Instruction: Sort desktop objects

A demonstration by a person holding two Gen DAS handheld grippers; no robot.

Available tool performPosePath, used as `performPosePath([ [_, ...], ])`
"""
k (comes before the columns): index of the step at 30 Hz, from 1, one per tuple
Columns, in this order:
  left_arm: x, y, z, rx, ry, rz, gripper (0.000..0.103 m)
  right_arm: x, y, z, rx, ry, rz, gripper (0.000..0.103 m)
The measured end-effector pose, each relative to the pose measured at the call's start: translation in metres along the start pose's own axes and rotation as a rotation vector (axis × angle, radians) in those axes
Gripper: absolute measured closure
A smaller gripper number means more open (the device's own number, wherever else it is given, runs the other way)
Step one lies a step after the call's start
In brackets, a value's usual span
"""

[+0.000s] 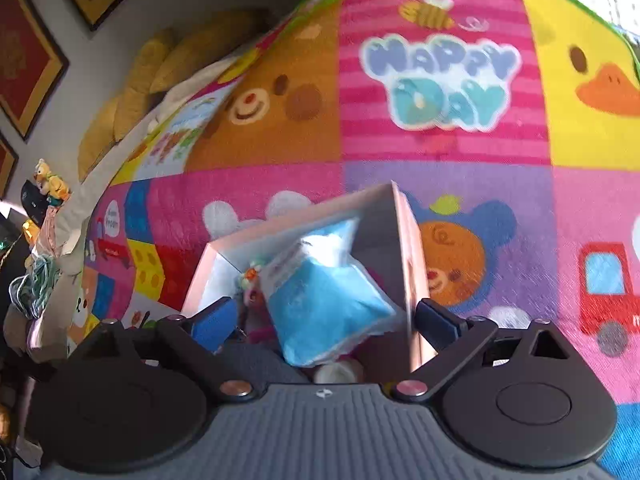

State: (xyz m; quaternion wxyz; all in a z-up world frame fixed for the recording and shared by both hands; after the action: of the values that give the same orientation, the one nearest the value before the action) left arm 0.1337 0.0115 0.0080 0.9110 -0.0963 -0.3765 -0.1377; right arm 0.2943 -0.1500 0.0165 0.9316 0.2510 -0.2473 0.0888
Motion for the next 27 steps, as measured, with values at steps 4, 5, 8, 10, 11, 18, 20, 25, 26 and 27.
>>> performPosePath([
  [4, -0.008, 0.022, 0.009, 0.096, -0.009, 0.056, 0.0, 0.0, 0.045, -0.014, 0.002, -0.011, 0.122, 0.0],
  [5, -0.01, 0.031, 0.011, 0.118, -0.012, 0.075, 0.0, 0.001, 0.054, -0.019, 0.025, -0.003, 0.128, 0.0],
  [8, -0.013, 0.049, 0.014, 0.128, 0.001, 0.143, 0.0, 0.011, 0.074, -0.034, 0.072, 0.007, 0.139, 0.0],
  [10, -0.015, 0.051, 0.016, 0.129, 0.006, 0.153, 0.0, 0.015, 0.082, -0.034, 0.061, -0.014, 0.164, 0.001],
  [11, -0.016, 0.048, 0.018, 0.133, 0.004, 0.143, 0.0, 0.014, 0.083, -0.03, 0.065, -0.023, 0.175, 0.001],
  [18, -0.015, 0.037, 0.01, 0.2, -0.01, 0.111, 0.0, -0.038, 0.058, 0.035, -0.046, -0.154, 0.293, 0.0],
  [20, -0.015, 0.035, 0.007, 0.229, 0.0, 0.109, 0.0, -0.059, 0.048, 0.042, -0.081, -0.134, 0.322, 0.0],
  [25, -0.023, 0.032, 0.011, 0.255, 0.04, 0.145, 0.0, -0.096, 0.028, 0.027, -0.196, -0.076, 0.362, 0.0],
  [26, -0.027, 0.031, 0.014, 0.255, 0.044, 0.155, 0.0, -0.099, 0.026, 0.022, -0.223, -0.076, 0.364, 0.0],
  [27, -0.03, 0.03, 0.016, 0.251, 0.047, 0.166, 0.0, -0.099, 0.025, 0.017, -0.248, -0.085, 0.366, 0.0],
])
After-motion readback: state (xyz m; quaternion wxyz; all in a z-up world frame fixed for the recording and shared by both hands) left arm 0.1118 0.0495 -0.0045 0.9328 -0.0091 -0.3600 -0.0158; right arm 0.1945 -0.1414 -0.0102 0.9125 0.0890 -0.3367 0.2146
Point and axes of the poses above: each gripper's, at about its wrist camera, not at the fingertips, and z roughly against the way its jaws point, y to its left, x to its top, the point moved 7 cm from there along -z, roughly the way its jaws point, and after that the axes turned 12 degrees about y, right-handed, at the moved point
